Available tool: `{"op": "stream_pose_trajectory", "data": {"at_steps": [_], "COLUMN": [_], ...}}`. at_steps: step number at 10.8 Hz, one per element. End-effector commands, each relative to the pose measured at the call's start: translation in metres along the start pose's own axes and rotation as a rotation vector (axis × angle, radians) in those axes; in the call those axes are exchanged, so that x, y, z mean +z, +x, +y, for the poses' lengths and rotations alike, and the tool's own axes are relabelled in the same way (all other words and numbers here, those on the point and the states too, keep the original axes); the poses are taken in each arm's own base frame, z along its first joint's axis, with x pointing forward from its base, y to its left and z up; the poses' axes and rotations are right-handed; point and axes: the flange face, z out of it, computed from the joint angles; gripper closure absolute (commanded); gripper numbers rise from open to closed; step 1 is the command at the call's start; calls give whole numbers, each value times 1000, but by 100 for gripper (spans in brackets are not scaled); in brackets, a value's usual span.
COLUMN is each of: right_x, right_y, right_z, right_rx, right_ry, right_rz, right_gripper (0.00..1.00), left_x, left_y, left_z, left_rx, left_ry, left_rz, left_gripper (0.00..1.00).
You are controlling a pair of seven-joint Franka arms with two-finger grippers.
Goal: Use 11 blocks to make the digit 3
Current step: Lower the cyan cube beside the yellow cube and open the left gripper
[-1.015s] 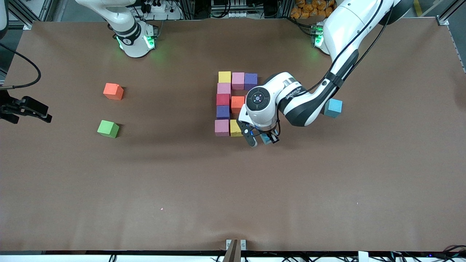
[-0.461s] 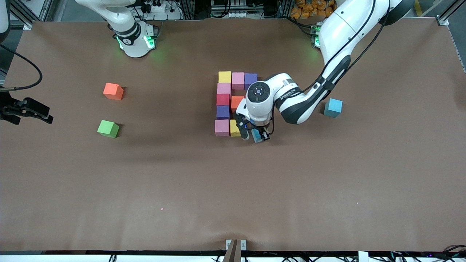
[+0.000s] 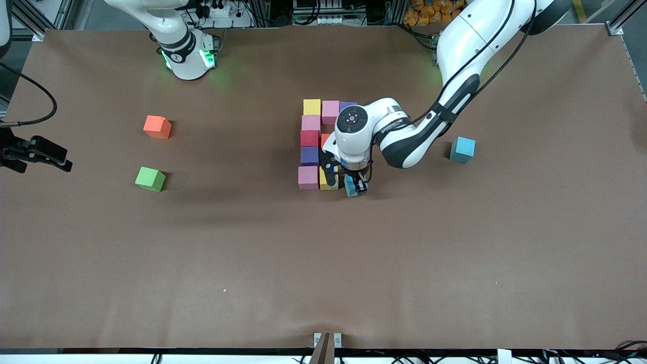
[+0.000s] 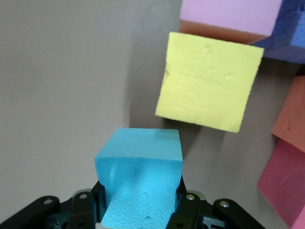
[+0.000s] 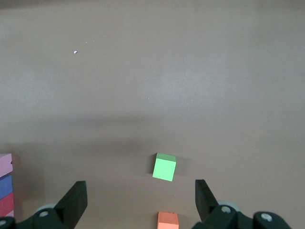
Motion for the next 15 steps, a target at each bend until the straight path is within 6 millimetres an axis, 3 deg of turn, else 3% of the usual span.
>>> {"op": "stream_pose_trajectory", "data": {"at_steps": [1,15], "right_x": [-2,1], "right_y": [-1,-3], "right_z": [-3,-1], "right_rx": [-14,-11], "right_ry": [5,5], "right_rz": [10,-9], "right_gripper": [0,0], "left_x": [0,15], "left_y": [0,11], "left_z": [7,27], "left_rx": [58,203], "left_ry": [23,0], "left_rz": [-2,-2], "left_gripper": [100,100]}}
